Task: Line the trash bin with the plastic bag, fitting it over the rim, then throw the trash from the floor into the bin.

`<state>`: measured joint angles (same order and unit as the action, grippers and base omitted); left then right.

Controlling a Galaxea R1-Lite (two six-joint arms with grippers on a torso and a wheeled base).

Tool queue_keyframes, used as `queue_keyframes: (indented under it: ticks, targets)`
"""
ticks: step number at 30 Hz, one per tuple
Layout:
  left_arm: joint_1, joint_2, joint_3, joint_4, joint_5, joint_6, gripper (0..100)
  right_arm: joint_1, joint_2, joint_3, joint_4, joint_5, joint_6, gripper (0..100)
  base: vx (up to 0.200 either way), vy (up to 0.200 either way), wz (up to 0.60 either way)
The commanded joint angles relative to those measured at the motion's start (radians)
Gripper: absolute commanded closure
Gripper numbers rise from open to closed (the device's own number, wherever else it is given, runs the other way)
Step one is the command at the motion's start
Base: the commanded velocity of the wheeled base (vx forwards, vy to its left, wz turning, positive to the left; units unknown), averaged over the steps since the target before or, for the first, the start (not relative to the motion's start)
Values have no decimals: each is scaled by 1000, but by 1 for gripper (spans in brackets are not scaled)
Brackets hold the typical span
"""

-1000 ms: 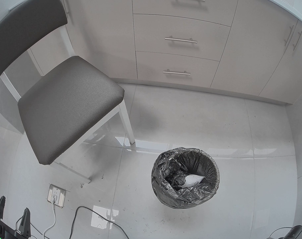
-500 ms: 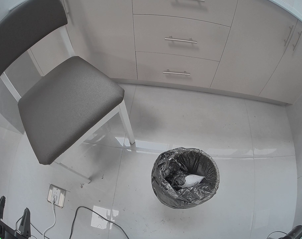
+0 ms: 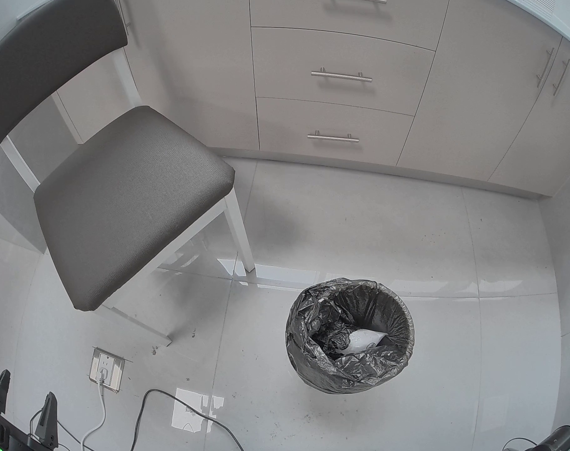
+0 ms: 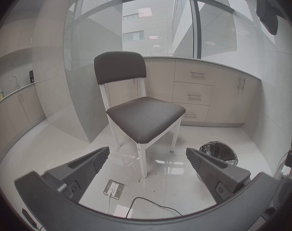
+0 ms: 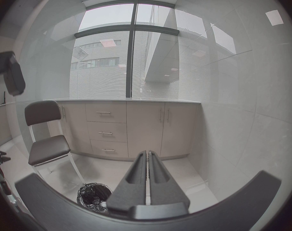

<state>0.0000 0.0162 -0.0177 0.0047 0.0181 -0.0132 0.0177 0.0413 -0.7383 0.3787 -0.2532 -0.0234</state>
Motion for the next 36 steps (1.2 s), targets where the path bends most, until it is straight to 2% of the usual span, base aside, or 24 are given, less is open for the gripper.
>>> queue_keyframes:
  ticks: [1, 4, 11, 14, 16, 36]
  targets:
    - [0, -16, 18, 0, 0, -1, 0, -15, -41, 645, -524, 106, -18, 100, 0, 0, 0]
    - [0, -16, 18, 0, 0, -1, 0, -13, -41, 732, -555, 115, -32, 100, 0, 0, 0]
    - [0, -16, 18, 0, 0, -1, 0, -13, -41, 735, -419, 132, -10, 100, 0, 0, 0]
    - [0, -16, 18, 0, 0, -1, 0, -15, -41, 735, -409, 207, 36, 100, 0, 0, 0]
    - [0, -16, 18, 0, 0, -1, 0, -15, -41, 737, -386, 258, 17, 100, 0, 0, 0]
    - [0, -16, 18, 0, 0, -1, 0, -13, -41, 735, -371, 269, 25, 100, 0, 0, 0]
